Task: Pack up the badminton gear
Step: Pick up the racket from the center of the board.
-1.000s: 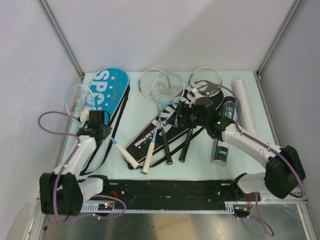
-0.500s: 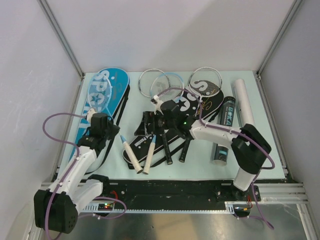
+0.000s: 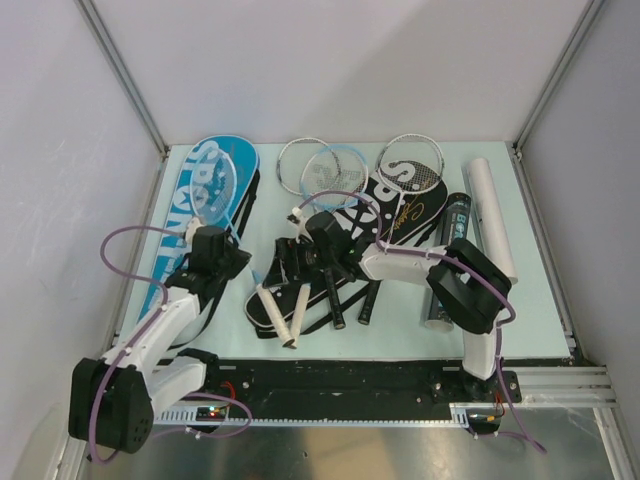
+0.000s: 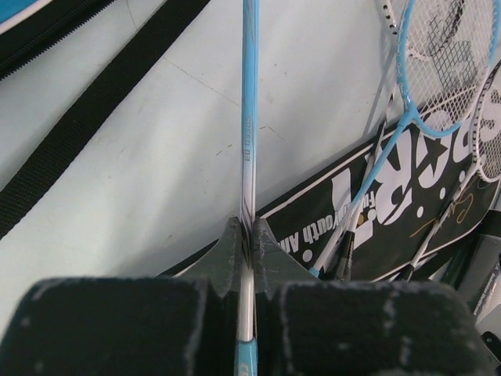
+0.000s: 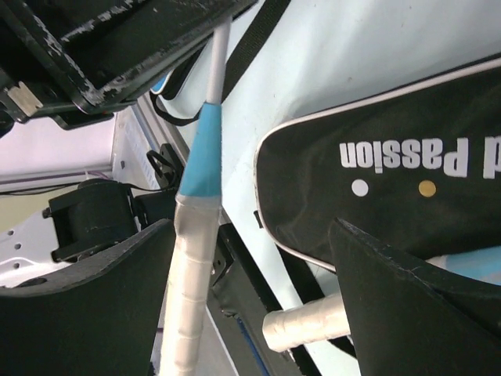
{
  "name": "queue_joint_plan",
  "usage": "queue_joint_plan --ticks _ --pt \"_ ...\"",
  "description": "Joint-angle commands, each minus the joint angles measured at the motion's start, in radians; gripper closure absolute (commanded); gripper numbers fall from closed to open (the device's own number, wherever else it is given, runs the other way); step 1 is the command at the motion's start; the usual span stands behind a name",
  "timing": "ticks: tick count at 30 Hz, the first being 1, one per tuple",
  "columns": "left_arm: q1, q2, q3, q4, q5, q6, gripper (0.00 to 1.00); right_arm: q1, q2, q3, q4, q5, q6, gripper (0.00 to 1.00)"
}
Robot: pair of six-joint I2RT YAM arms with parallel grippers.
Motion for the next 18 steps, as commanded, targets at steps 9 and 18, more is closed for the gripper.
queue_joint_plan --ticks 9,18 --pt "-0.031 0.150 0.016 0.171 0.044 0.021 1.00 -0.007 0.047 0.071 -0.002 -0.058 -0.044 0.20" --pt "-0.057 0.163 0.022 0.221 0.082 0.032 1.00 -0.021 0.129 0.072 -0.016 -0.103 -0.069 0.29"
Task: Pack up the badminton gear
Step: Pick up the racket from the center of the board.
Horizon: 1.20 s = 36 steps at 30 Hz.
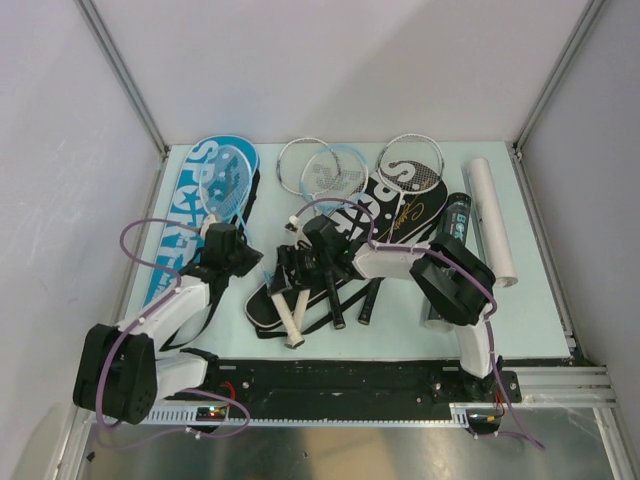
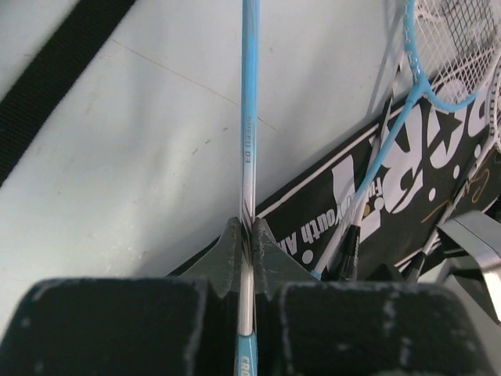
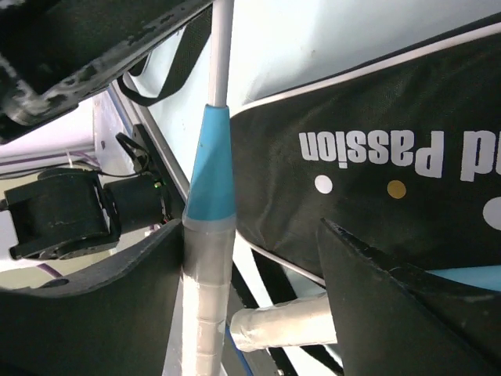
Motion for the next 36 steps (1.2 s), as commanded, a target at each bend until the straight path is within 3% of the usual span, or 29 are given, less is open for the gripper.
queue_joint_plan --ticks 1,5,8,11,15,18,25,31,36 --pt "-0.021 -0.002 0.023 0.091 0.046 0.013 1.00 -0.006 0.029 0.031 0.006 -0.033 -0.029 0.32" --pt "-0.024 -0.014 0.019 0.097 0.062 0.030 0.94 -0.014 0.006 0.020 0.013 -0.021 -0.025 0.62" --pt "-0.023 -0.033 0.024 0.093 0.066 0.078 0.65 -0.024 -0.031 -0.017 0.076 -0.027 0.002 0.86" --pt "-0.023 -0.054 0.045 0.070 0.048 0.153 0.44 -0.046 -0.051 -0.066 0.187 -0.073 0.063 0.98" --pt "-0.022 -0.061 0.112 -0.009 0.040 0.281 0.36 -0.065 -0.073 -0.120 0.278 -0.092 0.129 1.00" --pt "-0.013 -0.082 0.164 -0.085 0.003 0.380 0.37 -0.079 -0.101 -0.146 0.290 -0.088 0.141 1.00" --pt "0.019 -0.100 0.314 -0.275 -0.151 0.763 0.38 -0.139 -0.229 -0.235 0.316 -0.065 0.173 1.00" --pt "0.061 0.062 0.395 -0.332 -0.331 1.026 0.38 -0.198 -0.397 -0.337 0.309 -0.015 0.183 1.00" --pt "0.099 0.238 0.429 -0.334 -0.311 1.118 0.42 -0.230 -0.523 -0.420 0.303 0.018 0.187 1.00"
